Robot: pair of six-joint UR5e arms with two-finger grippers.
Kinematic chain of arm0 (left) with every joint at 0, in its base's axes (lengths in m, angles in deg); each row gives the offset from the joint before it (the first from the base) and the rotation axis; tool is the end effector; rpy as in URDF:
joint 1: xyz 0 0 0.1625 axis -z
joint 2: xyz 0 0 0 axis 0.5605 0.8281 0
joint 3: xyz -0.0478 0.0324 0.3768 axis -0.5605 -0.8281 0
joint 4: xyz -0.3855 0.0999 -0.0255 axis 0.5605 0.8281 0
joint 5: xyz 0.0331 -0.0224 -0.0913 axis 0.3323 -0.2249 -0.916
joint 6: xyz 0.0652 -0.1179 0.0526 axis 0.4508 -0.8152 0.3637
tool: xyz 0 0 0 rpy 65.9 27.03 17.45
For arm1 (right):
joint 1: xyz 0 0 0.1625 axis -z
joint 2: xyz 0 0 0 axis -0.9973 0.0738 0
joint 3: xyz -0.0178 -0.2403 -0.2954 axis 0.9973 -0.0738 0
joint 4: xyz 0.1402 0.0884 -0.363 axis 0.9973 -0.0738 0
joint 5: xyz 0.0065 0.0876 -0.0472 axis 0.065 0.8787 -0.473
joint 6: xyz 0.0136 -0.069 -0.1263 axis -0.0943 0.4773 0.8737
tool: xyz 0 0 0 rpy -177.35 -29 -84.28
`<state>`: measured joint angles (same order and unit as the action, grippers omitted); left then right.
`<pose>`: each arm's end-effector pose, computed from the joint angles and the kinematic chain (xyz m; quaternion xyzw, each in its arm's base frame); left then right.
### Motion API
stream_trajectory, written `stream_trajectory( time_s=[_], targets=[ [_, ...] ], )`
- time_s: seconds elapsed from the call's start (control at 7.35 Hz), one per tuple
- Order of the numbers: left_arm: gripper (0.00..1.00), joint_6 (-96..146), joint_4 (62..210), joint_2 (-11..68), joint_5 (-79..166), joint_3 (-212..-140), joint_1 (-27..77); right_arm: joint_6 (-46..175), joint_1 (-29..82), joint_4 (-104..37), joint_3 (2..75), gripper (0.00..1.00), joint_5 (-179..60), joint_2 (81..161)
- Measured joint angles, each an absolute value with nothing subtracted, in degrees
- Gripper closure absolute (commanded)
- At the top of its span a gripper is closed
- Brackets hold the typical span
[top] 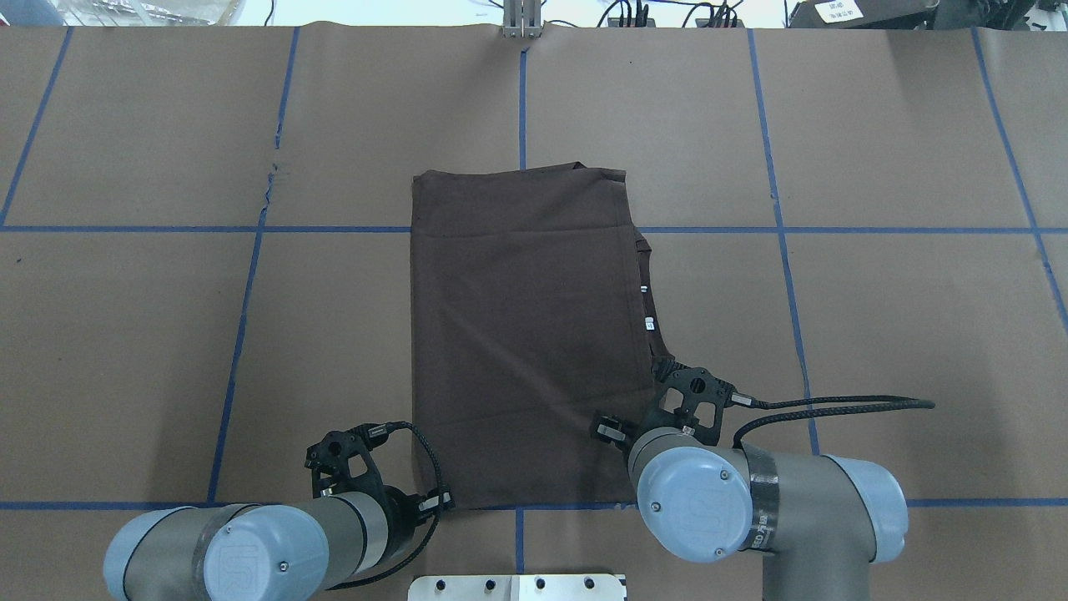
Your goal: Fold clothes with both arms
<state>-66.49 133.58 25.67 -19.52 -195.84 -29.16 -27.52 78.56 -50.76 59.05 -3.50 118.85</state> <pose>0.5684 -0.1967 0.2788 -0.0092 0.5118 -0.1812 0.8397 -0.5505 -0.2316 0.2895 0.0534 -0.3575 0.2419 0.9004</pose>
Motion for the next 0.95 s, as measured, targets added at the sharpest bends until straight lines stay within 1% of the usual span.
stream_trajectory(
  time_s=[0.82, 0.95],
  targets=[
    [1.0, -66.49, 133.58, 25.63, -19.45, -195.85, -29.17, -28.85, 80.0, -50.64, 56.03, 0.18, -3.56, 117.91],
    [1.0, -66.49, 133.58, 25.61, -19.45, -195.84, -29.17, -28.88, 80.02, -50.64, 55.86, 0.23, -3.56, 117.88]
  ],
)
